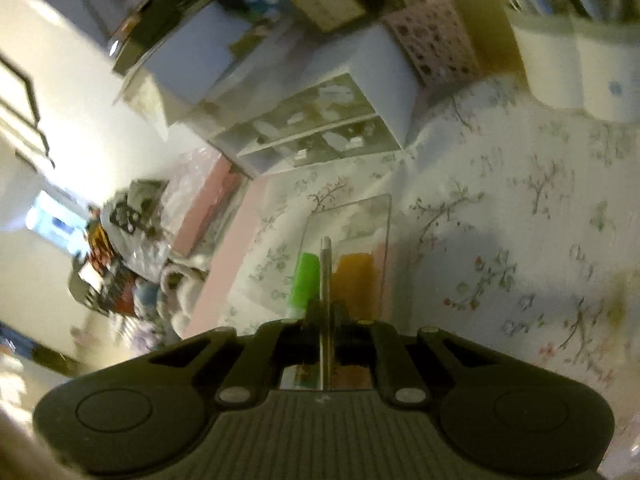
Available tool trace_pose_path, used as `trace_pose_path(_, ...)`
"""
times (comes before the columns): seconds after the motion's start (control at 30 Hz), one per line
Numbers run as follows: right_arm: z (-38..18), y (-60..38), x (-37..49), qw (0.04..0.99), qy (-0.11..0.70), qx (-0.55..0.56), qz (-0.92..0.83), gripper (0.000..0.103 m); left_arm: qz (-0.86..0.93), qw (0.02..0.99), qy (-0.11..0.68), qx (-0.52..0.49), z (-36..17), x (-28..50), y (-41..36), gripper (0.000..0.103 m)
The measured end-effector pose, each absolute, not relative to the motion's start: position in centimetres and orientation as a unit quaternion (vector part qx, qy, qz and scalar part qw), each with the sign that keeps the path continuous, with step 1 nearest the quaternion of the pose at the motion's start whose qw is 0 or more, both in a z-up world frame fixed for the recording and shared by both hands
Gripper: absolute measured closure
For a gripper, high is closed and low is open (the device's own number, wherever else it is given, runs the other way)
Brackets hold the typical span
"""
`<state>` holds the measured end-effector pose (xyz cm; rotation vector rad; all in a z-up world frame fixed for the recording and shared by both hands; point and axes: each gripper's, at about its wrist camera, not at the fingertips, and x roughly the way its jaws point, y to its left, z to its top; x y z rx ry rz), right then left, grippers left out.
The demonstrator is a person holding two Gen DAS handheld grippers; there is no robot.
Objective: Organize stationery
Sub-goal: 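Lower the packet into the clear box and open the right gripper, then move the right gripper to a lavender pen and grasp it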
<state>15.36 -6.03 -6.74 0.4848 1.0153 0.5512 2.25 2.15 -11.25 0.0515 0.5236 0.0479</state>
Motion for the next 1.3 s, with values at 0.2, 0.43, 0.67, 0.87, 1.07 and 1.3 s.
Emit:
trace_pose_path(0.2, -8.2, -6.2, 15.9, 0.779, 0.503, 0.274, 0.256, 0.092, 0.023, 0.965, 0.260, 0.025, -11.2, 2.3, 2.1, 0.030)
trace_pose_path(0.43, -6.7, -6.0, 15.4, 0.795, 0.484, 0.239, 0.278, 0.088, 0.023, 0.965, 0.260, 0.026, -11.2, 2.3, 2.1, 0.030)
trace_pose_path(0.67, -6.6, -5.2, 15.0, 0.794, 0.481, 0.223, 0.296, 0.088, 0.023, 0.965, 0.261, 0.026, -11.2, 2.4, 2.1, 0.030)
trace_pose_path(0.87, -6.5, -5.5, 15.0, 0.791, 0.473, 0.238, 0.307, 0.088, 0.024, 0.965, 0.260, 0.026, -11.2, 2.4, 2.0, 0.030)
trace_pose_path(1.07, -6.5, -5.2, 14.9, 0.794, 0.470, 0.227, 0.312, 0.088, 0.024, 0.965, 0.260, 0.026, -11.3, 2.4, 2.0, 0.030)
trace_pose_path(1.3, -4.9, -8.2, 14.4, 0.820, 0.433, 0.229, 0.296, 0.082, 0.024, 0.965, 0.261, 0.026, -11.2, 2.4, 2.0, 0.030)
